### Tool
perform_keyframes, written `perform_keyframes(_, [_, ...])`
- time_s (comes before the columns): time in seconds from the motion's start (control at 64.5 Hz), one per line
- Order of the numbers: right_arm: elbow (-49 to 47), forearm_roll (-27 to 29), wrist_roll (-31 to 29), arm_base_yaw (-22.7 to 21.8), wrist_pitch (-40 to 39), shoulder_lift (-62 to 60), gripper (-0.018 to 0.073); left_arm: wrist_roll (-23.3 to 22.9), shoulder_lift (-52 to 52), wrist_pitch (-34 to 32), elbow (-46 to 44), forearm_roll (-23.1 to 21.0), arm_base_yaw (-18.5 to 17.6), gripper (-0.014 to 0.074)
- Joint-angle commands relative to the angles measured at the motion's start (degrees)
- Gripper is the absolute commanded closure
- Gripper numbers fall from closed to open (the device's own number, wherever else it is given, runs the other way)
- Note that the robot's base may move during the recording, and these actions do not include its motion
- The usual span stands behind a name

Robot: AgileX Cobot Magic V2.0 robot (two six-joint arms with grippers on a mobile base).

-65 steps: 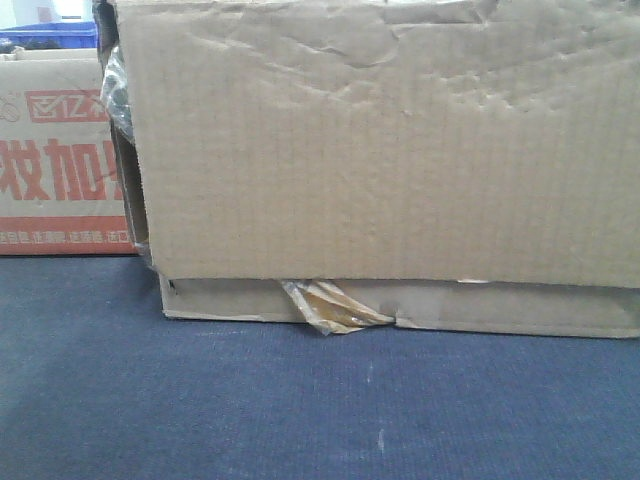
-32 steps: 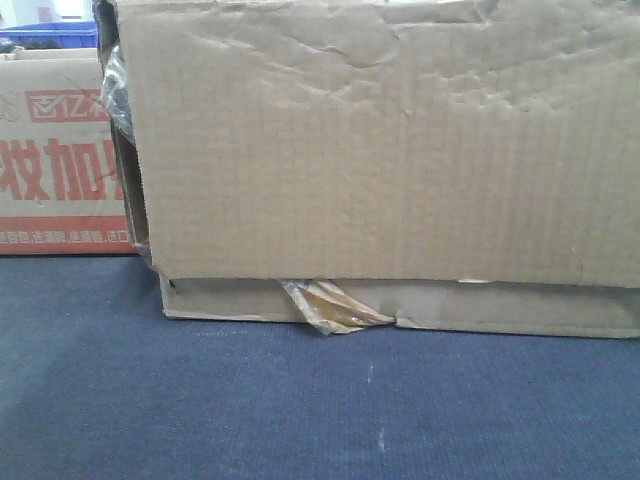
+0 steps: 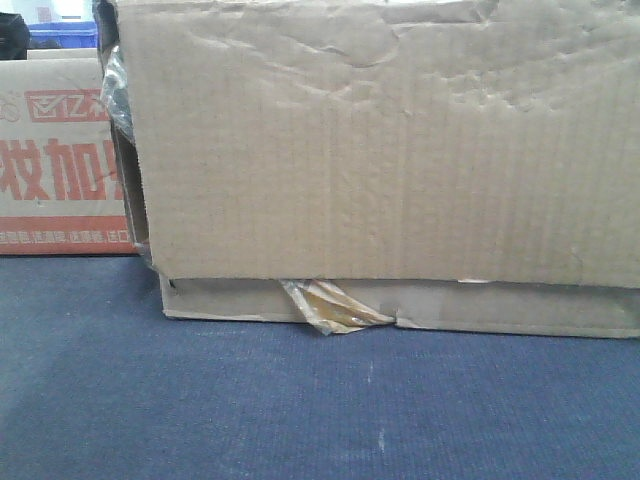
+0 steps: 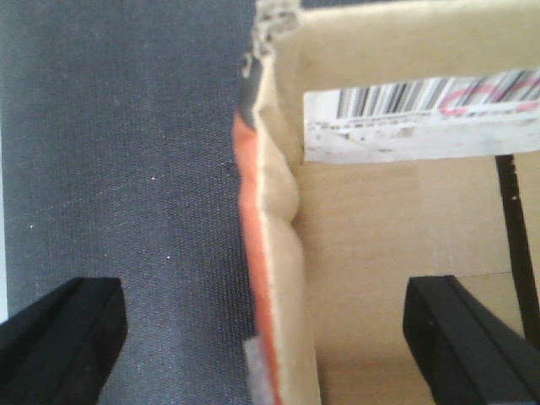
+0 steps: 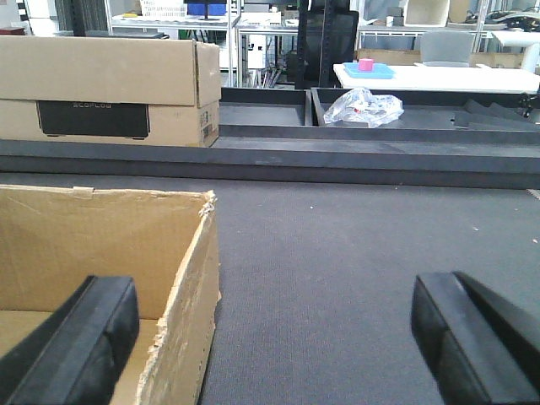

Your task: Stack two boxes on right shelf middle

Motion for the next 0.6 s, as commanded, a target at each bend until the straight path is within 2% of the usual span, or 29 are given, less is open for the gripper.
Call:
perform_keyframes(0.0, [-0.34,-0.32,0.03,0.1,-0.47,0.2,0.0001,0.35,-0.23,-0.65,-0.7,-0.38,0.31,0.0049])
perform_keyframes(0.108, [-0.34,-0.32,0.03,0.1,-0.27,0.2,0.0001,0.35,-0.23,0.23,-0.7,-0.38,0.31,0.0195])
perform_keyframes(0.294, [-0.34,-0.32,0.03,0.1,-0.22,0.2,0.0001,0.35,-0.35,0.82,-0.7,-0.38,0.31,0.0703])
perform_keyframes(0.418, [-0.34,-0.32,0.03,0.37,-0.23,0.2,0.0001,0.25,-0.95,1.48,-0.7,-0.38,0.31,0.0708])
perform_keyframes(0.589, [-0.34,-0.43,0.03,1.09,-0.23,0.2,0.0001,-2.44,-4.28,1.76,-0.7,0.32,0.75,0.0708])
